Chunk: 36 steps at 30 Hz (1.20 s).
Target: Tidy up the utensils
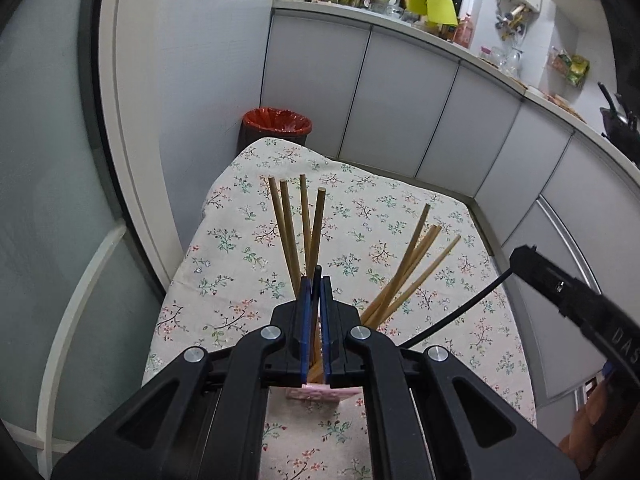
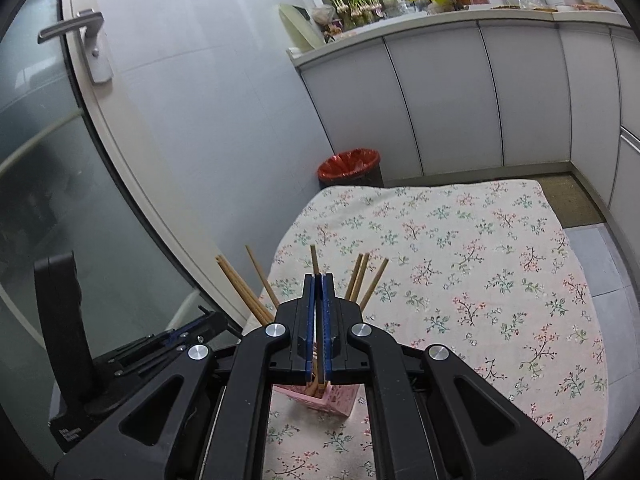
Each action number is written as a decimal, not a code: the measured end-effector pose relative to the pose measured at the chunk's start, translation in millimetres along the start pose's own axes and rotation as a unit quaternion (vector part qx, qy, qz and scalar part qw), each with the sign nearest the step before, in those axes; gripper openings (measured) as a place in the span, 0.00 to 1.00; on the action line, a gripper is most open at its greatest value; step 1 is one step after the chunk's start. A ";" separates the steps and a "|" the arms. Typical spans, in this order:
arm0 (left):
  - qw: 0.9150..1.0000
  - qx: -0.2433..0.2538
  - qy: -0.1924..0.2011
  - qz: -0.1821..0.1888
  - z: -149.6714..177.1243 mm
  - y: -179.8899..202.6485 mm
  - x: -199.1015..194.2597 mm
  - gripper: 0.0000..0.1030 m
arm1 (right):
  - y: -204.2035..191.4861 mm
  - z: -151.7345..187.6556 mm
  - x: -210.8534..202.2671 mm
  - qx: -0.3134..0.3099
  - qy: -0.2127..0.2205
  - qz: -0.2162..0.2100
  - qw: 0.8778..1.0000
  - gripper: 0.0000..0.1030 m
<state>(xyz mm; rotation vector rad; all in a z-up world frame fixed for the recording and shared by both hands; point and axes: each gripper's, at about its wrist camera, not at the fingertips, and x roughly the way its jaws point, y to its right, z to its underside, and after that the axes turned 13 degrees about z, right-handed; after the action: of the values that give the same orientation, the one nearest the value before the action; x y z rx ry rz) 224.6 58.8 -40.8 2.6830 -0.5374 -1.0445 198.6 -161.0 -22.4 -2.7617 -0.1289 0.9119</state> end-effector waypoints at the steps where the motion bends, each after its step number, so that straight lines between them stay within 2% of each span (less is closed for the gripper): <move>1: 1.000 0.000 0.004 0.002 0.0 -0.9 1.1 0.05 | 0.0 0.8 3.8 -0.001 -0.004 0.003 1.000 0.02; 5: 0.999 0.004 0.034 0.013 -0.6 -2.2 4.3 0.06 | 0.4 3.4 18.4 0.002 -0.016 0.010 1.000 0.05; 6: 0.999 0.004 0.033 0.014 -1.4 -1.6 5.1 0.12 | 1.4 3.5 19.8 0.005 -0.017 0.010 1.000 0.08; 7: 0.999 0.004 0.034 0.018 -0.6 -0.4 3.8 0.18 | 3.1 3.5 19.8 0.010 -0.016 0.009 1.000 0.15; 8: 0.999 0.003 0.036 0.020 -1.6 0.5 2.9 0.34 | 5.3 2.9 18.6 0.015 -0.016 0.007 1.000 0.19; 9: 0.999 0.003 0.039 0.019 -1.8 1.3 1.1 0.41 | 8.0 1.7 16.1 0.019 -0.012 0.003 1.000 0.23; 11: 0.999 0.008 0.038 0.019 -1.1 3.6 -2.7 0.42 | 10.7 0.2 10.5 0.020 -0.003 0.003 1.000 0.27; 13: 0.999 0.008 0.033 0.018 1.8 4.2 -5.7 0.48 | 14.8 -0.9 3.0 0.019 0.005 0.005 1.000 0.35; 17: 1.000 0.002 0.019 0.004 12.3 5.8 -12.2 0.68 | 26.3 0.6 -14.0 0.015 0.014 0.014 1.000 0.48; 21: 1.000 0.004 0.016 -0.005 25.1 16.5 -27.2 0.82 | 35.3 8.5 -33.6 0.005 0.018 0.040 0.999 0.65; 25: 0.999 0.022 0.020 -0.026 37.9 32.8 -43.4 0.89 | 40.8 17.3 -60.5 -0.005 0.034 0.060 0.998 0.85; 27: 0.999 0.025 0.023 -0.040 42.7 36.9 -49.1 0.92 | 43.9 21.7 -69.9 -0.009 0.041 0.066 0.997 0.92; 31: 0.997 0.024 0.022 -0.074 54.3 50.4 -65.2 0.93 | 45.3 34.6 -87.8 -0.033 0.043 0.098 0.994 0.93; 36: 0.995 0.057 0.035 -0.072 64.5 85.2 -98.9 0.93 | 53.6 42.4 -116.5 -0.026 0.052 0.124 0.991 0.93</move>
<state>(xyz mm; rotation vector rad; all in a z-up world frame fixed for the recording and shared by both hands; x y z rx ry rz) 91.1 17.4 0.0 2.8827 -0.4083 -0.9796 80.4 -222.9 -1.3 -2.9121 0.2173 0.8271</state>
